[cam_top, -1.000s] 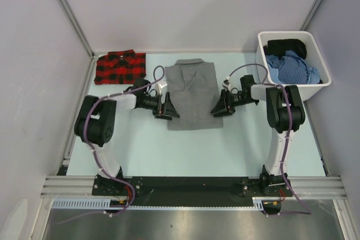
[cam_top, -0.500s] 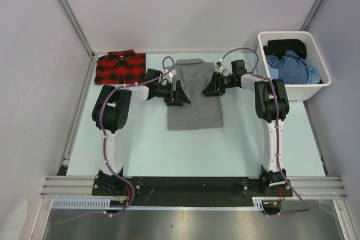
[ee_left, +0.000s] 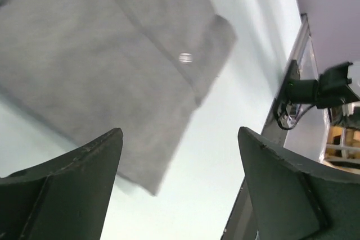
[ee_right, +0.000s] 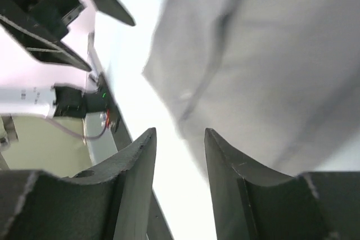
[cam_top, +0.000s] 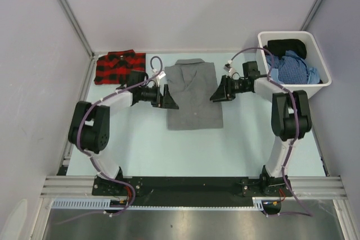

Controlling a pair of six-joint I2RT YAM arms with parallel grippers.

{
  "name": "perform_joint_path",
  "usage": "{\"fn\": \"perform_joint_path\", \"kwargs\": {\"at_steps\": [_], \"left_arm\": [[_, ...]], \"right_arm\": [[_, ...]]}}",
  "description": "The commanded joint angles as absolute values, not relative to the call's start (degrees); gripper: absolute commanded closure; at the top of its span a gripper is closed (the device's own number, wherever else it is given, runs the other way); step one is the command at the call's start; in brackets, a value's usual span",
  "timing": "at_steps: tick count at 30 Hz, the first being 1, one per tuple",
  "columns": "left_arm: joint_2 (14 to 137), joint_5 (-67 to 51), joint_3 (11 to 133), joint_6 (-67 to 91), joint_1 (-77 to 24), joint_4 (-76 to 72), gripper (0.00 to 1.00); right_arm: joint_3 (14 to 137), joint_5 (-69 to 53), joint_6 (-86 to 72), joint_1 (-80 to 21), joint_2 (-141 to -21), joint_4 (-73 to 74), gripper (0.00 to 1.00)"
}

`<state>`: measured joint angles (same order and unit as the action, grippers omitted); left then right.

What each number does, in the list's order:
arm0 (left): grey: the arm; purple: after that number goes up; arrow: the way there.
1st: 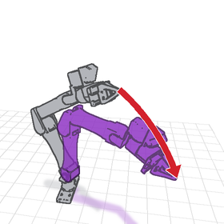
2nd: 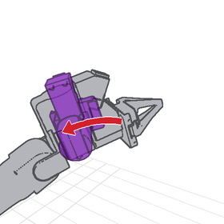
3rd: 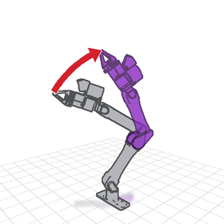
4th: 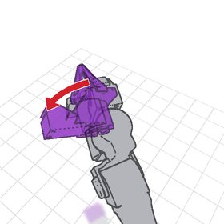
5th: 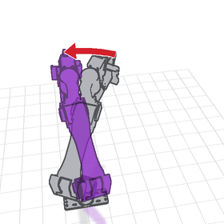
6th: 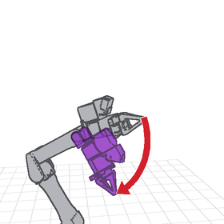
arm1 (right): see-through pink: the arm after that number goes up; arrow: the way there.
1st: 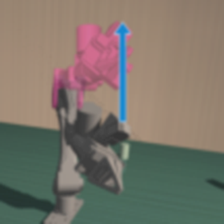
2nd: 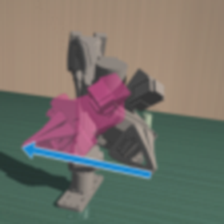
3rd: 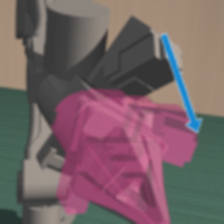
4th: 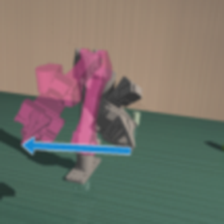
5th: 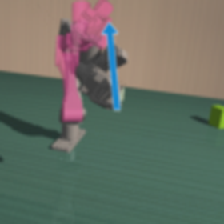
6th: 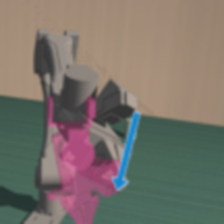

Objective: Fold and stack the long sleeve shirts
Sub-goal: Fold the shirt

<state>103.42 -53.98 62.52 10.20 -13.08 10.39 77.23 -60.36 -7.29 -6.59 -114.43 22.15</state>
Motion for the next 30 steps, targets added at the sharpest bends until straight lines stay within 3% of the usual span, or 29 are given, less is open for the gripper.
{"fn": "perform_joint_path", "kwargs": {"at_steps": [1,10,16,20,23,30], "left_arm": [[98.61,-56.52,57.05,10.45,-17.66,6.61,0.12],[105.91,-50.97,54.22,15.74,-19.60,2.79,0.15],[95.46,-53.44,54.84,3.97,-18.64,11.07,0.13],[93.60,-47.83,56.33,4.04,-15.91,12.48,0.10],[95.27,-44.57,57.56,5.27,-13.72,12.57,0.08],[96.68,-41.48,62.14,3.25,-11.08,15.11,0.06]], "right_arm": [[69.19,-62.14,-5.71,-10.89,-109.16,22.68,0.56],[64.33,-56.95,-3.61,-5.63,-116.80,23.45,0.59],[66.35,-59.24,-0.70,-5.27,-108.38,28.22,0.59],[67.85,-53.64,-3.86,-5.27,-105.73,21.13,0.54],[71.43,-49.85,-5.54,-5.10,-109.06,18.37,0.48],[78.83,-45.62,-6.06,-5.18,-117.24,15.38,0.46]]}}
